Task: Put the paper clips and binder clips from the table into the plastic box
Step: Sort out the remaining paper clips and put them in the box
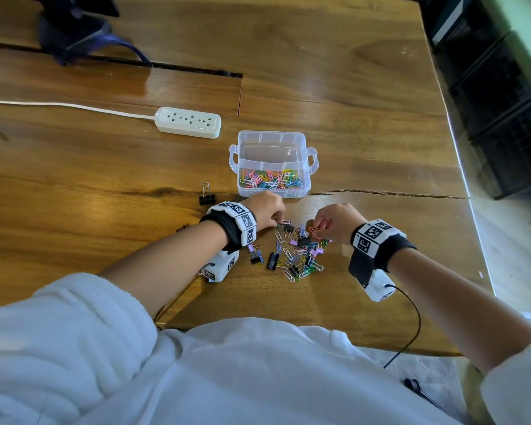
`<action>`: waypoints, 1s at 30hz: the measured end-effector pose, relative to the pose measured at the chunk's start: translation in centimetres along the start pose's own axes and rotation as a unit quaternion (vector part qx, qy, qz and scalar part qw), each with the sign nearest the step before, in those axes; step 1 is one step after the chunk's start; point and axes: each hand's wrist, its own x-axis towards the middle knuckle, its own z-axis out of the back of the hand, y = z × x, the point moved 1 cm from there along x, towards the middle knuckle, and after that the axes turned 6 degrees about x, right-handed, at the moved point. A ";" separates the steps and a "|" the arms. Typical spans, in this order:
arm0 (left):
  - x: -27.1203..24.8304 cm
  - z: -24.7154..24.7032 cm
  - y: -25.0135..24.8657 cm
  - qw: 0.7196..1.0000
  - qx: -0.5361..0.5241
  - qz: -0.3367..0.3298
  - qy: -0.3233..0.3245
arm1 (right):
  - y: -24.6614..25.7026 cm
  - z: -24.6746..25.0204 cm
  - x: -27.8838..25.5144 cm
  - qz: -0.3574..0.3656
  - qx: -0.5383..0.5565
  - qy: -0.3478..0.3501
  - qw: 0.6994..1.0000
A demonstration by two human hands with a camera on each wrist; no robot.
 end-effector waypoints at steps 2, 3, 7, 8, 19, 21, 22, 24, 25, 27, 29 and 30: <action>-0.2 -0.2 0.0 1.000 -0.010 0.012 -0.009 | 0.2 0.0 0.0 -0.009 -0.008 0.002 1.000; -0.2 -0.2 -0.2 1.000 -0.008 0.015 -0.011 | 0.3 -0.1 0.0 -0.014 -0.010 0.001 1.000; -0.2 -0.4 -0.7 1.000 0.000 0.026 -0.013 | 0.5 -0.2 0.2 -0.026 -0.013 0.001 1.000; -0.1 -0.4 -0.9 1.000 0.000 0.026 -0.013 | 0.5 -0.2 0.2 -0.027 -0.012 0.003 1.000; 0.3 -0.1 -2.5 0.973 0.211 -0.053 0.084 | 1.1 -0.4 -0.5 0.001 -0.030 -0.005 1.000; 0.2 -0.2 -2.7 0.965 0.240 -0.062 0.085 | 1.4 -0.3 -0.3 -0.004 -0.039 0.003 0.999; 0.2 -0.1 -2.8 0.963 0.249 -0.063 0.084 | 1.5 -0.3 -0.3 -0.008 -0.049 0.007 0.999; 0.2 0.1 -3.0 0.962 0.251 -0.060 0.090 | 1.7 -0.5 -0.1 -0.018 -0.067 0.006 0.998; 0.2 0.2 -3.1 0.964 0.243 -0.055 0.094 | 1.8 -0.7 -0.1 -0.022 -0.073 0.002 0.997; 0.3 0.4 -2.9 0.970 0.219 -0.032 0.101 | 2.0 -0.9 0.0 -0.029 -0.081 -0.004 0.996; 0.4 0.4 -2.5 0.978 0.182 -0.006 0.100 | 2.2 -0.9 0.2 -0.035 -0.091 -0.006 0.995; 0.3 0.5 -2.1 0.984 0.154 0.006 0.092 | 2.2 -1.0 0.3 -0.036 -0.093 -0.007 0.995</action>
